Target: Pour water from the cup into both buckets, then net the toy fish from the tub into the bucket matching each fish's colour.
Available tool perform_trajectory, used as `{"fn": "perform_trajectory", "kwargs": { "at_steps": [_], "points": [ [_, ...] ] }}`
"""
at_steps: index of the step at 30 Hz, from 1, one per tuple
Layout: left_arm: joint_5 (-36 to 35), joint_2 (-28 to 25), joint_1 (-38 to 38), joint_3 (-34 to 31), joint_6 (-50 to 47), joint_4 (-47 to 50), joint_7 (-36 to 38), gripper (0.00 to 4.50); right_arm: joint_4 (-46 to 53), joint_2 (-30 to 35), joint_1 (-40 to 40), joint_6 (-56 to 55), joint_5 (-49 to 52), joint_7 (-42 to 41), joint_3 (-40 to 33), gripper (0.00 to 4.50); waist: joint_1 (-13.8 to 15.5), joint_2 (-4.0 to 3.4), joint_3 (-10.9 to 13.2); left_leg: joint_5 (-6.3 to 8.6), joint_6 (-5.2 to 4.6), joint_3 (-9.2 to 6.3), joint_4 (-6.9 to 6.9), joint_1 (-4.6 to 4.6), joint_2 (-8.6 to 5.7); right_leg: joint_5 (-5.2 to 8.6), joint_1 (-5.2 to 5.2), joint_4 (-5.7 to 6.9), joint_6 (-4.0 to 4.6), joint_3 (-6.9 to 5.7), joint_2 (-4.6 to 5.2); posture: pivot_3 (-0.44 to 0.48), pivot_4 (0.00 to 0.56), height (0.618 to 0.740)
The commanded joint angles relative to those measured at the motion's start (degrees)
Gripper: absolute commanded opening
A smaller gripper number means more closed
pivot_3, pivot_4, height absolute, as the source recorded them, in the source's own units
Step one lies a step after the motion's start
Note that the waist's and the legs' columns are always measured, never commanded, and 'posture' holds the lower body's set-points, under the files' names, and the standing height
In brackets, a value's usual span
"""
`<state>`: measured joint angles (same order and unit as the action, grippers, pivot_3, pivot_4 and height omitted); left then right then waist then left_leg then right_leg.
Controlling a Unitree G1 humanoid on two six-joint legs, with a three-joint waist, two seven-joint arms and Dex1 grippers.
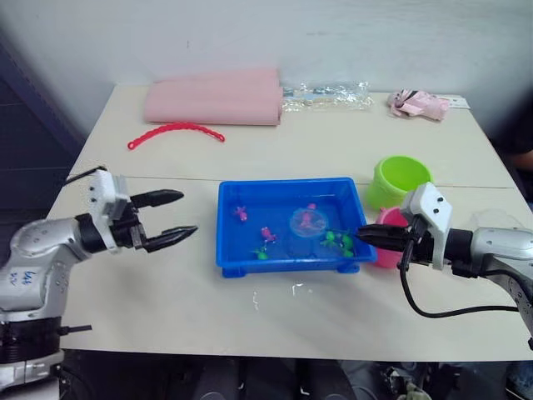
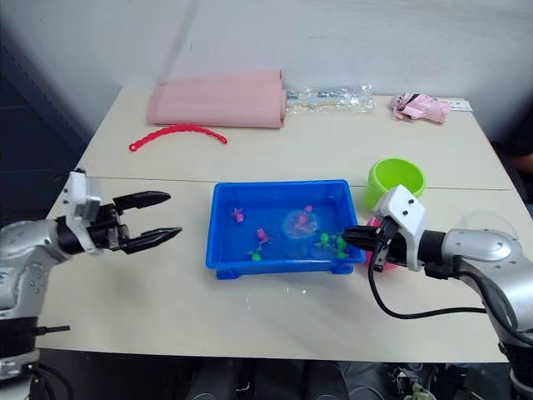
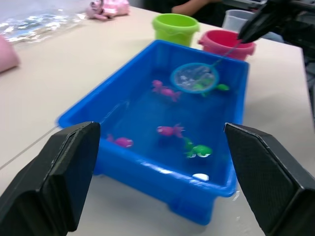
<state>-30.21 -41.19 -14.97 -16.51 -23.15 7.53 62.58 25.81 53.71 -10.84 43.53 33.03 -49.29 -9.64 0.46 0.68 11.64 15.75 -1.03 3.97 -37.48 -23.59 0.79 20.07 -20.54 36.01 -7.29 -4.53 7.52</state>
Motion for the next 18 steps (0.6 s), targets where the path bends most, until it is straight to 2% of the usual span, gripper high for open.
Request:
{"fn": "perform_trajectory", "kwargs": {
  "at_steps": [1, 10, 18],
  "points": [
    [-1.5, 1.0, -0.2, 1.6, 0.2, 4.5, -1.5, 4.36, -2.0, 0.9, 0.5, -3.0, -3.0, 0.3, -1.2, 0.0, 0.0, 0.0, 0.0, 0.0, 0.0, 0.0, -0.02, 0.02, 0.0, 0.0, 0.0, -0.01, 0.0, 0.01, 0.0, 0.0, 0.15, 0.74],
    [-2.2, 1.5, -0.5, 2.7, -0.6, 5.5, -2.8, 4.36, -5.4, 3.6, -4.6, -3.4, -6.6, 0.0, -0.3, 0.0, -0.5, 0.0, 0.0, -0.06, 0.08, 0.15, 0.18, 0.25, 0.02, 0.0, 0.0, 0.02, 0.02, 0.15, -0.02, 0.0, 0.15, 0.74],
    [-3.1, 1.5, -0.7, 4.1, -1.5, 7.2, -2.8, 4.36, -8.3, 4.0, -15.4, -4.0, -17.5, 1.5, 13.1, 0.0, -0.6, 0.0, 0.0, -0.06, 0.08, 0.16, 0.16, 0.26, 0.02, 0.0, 0.02, 0.02, 0.02, 0.17, 0.0, 0.0, 0.15, 0.74]
  ]
}}
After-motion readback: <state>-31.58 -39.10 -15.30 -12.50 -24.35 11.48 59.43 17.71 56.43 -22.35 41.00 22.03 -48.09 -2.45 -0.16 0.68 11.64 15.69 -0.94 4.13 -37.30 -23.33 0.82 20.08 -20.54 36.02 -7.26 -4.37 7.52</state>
